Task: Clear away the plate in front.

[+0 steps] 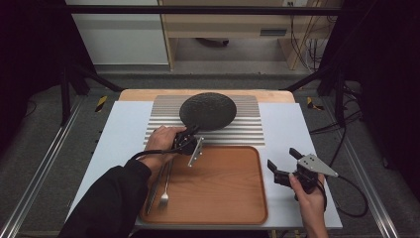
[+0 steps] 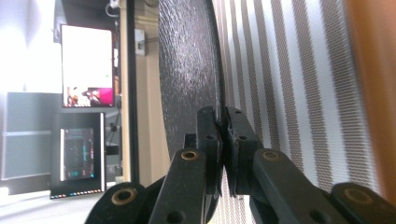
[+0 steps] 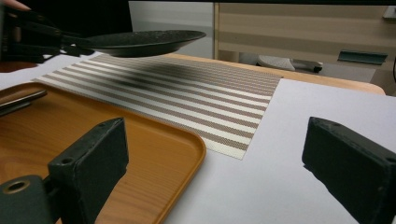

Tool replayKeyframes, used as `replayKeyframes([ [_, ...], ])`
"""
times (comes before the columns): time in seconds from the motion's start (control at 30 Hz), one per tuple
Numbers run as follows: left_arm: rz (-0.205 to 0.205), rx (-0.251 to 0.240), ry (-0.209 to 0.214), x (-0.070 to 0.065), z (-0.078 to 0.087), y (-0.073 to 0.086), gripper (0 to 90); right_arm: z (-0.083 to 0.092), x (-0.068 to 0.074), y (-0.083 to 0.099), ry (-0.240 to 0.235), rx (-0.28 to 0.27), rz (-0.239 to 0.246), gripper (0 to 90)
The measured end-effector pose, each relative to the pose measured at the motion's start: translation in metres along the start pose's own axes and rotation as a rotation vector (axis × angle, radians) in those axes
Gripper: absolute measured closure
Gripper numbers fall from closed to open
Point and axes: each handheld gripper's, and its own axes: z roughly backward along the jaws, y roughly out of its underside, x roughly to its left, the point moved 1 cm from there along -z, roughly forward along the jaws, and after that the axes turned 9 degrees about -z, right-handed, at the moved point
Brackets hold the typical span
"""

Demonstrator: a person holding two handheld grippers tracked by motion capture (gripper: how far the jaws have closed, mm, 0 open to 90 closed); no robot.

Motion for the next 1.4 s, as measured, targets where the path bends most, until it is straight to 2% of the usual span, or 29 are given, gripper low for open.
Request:
replayKeyframes([
  [0.23,-0.015,-0.048,-0.039,-0.005,0.038,-0.010,85.6,0.001,0.001,-0.001,0.001,-0.005,-0.004,7.1],
  [0.47,-0.030,-0.097,-0.054,-0.018,0.067,-0.021,85.7,0.001,0.000,-0.001,0.006,-0.002,-0.003,7.0],
  [0.57,-0.050,-0.114,-0.055,-0.023,0.077,-0.026,85.7,0.000,0.000,-0.001,0.007,0.000,-0.002,7.0],
  [0.67,-0.058,-0.124,-0.055,-0.030,0.085,-0.030,85.6,0.000,0.000,0.000,0.009,0.003,0.002,7.1],
  [0.97,-0.044,-0.140,-0.046,-0.048,0.107,-0.033,85.6,-0.001,0.001,0.000,0.004,0.006,0.004,7.0],
  [1.07,-0.059,-0.136,-0.046,-0.053,0.114,-0.033,85.6,-0.002,0.001,0.000,0.005,0.008,0.005,7.1],
  [1.23,-0.059,-0.139,-0.034,-0.062,0.123,-0.032,85.6,-0.002,0.000,0.001,0.007,0.008,0.005,7.0],
  [1.4,-0.084,-0.142,-0.025,-0.069,0.134,-0.033,85.6,-0.002,0.000,0.001,0.009,0.012,0.007,7.0],
])
